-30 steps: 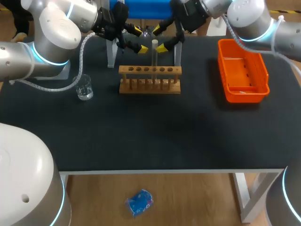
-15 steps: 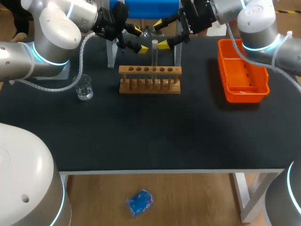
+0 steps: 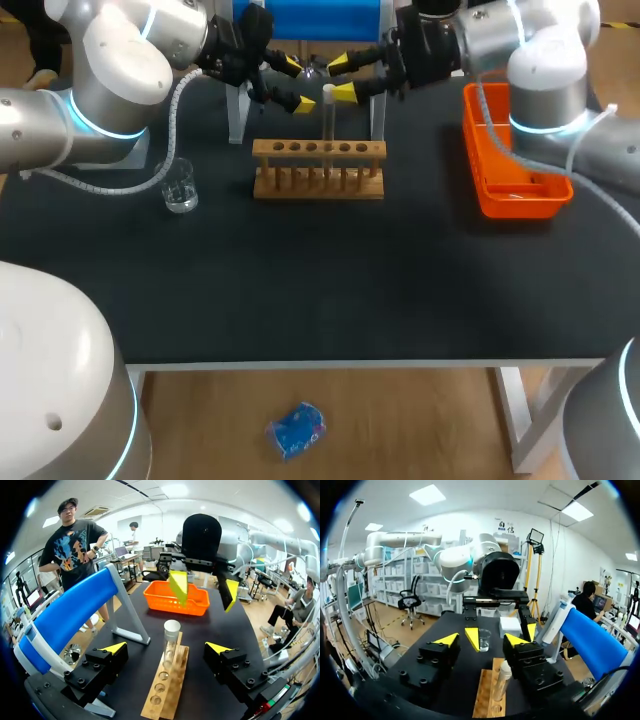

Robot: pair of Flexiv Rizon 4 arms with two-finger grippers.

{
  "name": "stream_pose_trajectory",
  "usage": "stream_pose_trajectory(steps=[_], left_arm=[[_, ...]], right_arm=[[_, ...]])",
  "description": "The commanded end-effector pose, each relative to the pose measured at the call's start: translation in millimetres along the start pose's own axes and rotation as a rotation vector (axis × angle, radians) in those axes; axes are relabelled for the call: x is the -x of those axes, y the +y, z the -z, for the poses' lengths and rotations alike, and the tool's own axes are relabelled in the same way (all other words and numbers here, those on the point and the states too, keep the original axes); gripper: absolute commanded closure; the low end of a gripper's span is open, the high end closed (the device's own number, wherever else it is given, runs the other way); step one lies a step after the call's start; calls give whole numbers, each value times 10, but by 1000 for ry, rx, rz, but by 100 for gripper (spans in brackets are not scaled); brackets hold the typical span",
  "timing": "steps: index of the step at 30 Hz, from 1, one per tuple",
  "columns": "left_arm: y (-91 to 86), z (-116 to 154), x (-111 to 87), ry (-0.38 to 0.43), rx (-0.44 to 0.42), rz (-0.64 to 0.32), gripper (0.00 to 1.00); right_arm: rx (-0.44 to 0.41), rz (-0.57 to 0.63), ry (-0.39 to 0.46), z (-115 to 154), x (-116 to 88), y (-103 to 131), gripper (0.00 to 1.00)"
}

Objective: Invert the test tube, pick up the pipette, mount the tip to pipette, aspirate from beaker and dispense into the tube, eject the tip, return the pipette, and cap with the stopper.

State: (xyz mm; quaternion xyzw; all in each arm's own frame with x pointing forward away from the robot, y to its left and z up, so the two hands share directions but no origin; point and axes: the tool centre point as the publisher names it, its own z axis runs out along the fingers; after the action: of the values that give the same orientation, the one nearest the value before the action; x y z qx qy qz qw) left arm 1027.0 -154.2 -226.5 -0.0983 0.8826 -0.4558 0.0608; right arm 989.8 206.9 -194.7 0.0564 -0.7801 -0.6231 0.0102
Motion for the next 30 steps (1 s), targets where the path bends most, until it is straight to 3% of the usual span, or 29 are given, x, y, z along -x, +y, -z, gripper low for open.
stream_pose_trajectory(steps=[1, 17, 30], left_arm=[[-4, 5, 9, 3, 3, 1, 0], [-4, 5, 9, 3, 3, 1, 0], [-4, 5, 9, 3, 3, 1, 0]], right_arm=[[71, 4, 0, -39, 42, -60, 100], [156, -23, 11, -54, 187, -99, 100], [169, -47, 14, -96, 296, -215, 100]])
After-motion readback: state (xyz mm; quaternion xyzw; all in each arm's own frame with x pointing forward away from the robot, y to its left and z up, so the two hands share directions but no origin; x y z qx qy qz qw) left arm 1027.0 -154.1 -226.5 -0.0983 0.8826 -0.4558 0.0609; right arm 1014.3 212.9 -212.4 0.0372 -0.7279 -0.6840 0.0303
